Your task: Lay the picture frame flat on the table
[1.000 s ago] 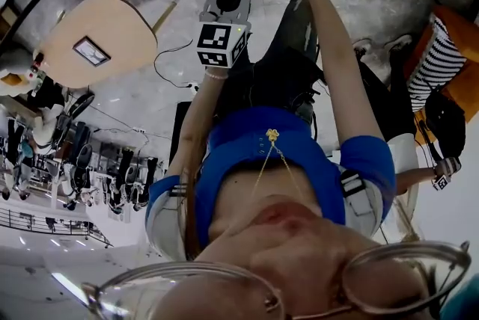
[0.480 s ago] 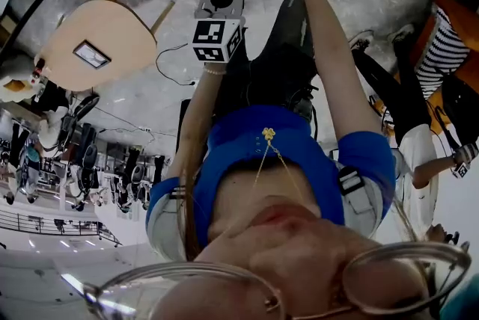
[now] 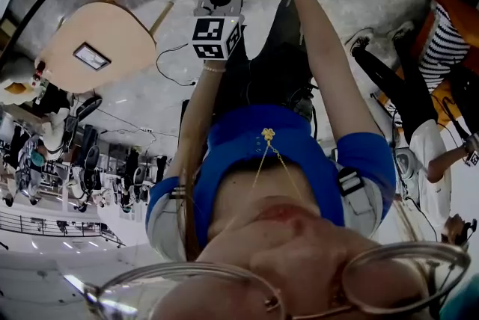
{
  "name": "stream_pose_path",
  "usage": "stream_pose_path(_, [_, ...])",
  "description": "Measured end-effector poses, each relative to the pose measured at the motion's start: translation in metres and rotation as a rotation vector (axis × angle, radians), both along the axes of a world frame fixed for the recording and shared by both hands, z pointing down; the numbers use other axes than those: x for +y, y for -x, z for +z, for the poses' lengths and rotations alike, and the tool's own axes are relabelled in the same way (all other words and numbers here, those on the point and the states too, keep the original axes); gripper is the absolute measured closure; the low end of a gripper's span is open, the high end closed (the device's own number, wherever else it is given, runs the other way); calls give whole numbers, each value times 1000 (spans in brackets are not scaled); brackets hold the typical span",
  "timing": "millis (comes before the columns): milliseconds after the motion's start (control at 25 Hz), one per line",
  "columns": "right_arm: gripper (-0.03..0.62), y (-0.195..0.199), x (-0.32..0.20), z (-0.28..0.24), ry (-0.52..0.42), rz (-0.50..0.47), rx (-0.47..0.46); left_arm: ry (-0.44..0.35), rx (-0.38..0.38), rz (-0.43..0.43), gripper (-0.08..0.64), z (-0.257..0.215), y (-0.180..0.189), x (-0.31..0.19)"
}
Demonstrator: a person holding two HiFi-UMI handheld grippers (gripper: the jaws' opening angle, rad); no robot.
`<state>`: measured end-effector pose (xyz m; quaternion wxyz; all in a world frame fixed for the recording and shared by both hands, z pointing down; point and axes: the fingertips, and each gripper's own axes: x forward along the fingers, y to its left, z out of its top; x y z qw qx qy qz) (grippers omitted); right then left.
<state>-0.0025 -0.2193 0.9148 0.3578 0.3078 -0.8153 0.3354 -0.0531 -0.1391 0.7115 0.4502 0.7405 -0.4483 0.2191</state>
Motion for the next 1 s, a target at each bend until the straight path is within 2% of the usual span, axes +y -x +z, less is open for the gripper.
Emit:
stream_pose_path(240, [273, -9, -3, 2, -33, 12, 65, 7, -7, -6, 565, 3, -2, -3])
stream_pose_path(360, [273, -12, -5, -3, -57, -27, 102, 8, -3, -3, 565, 2, -5, -7])
stream_pose_path(640, [290, -3, 4, -12, -94, -117, 90, -4, -8, 10, 565, -2, -8, -6])
stream_pose_path(880, [513, 6, 20, -22, -88, -188, 64, -19, -44, 25, 565, -2, -6, -2])
stream_pose_path(1000, [591, 9, 29, -24, -90, -226, 58, -24, -49, 24, 565, -3, -6, 1])
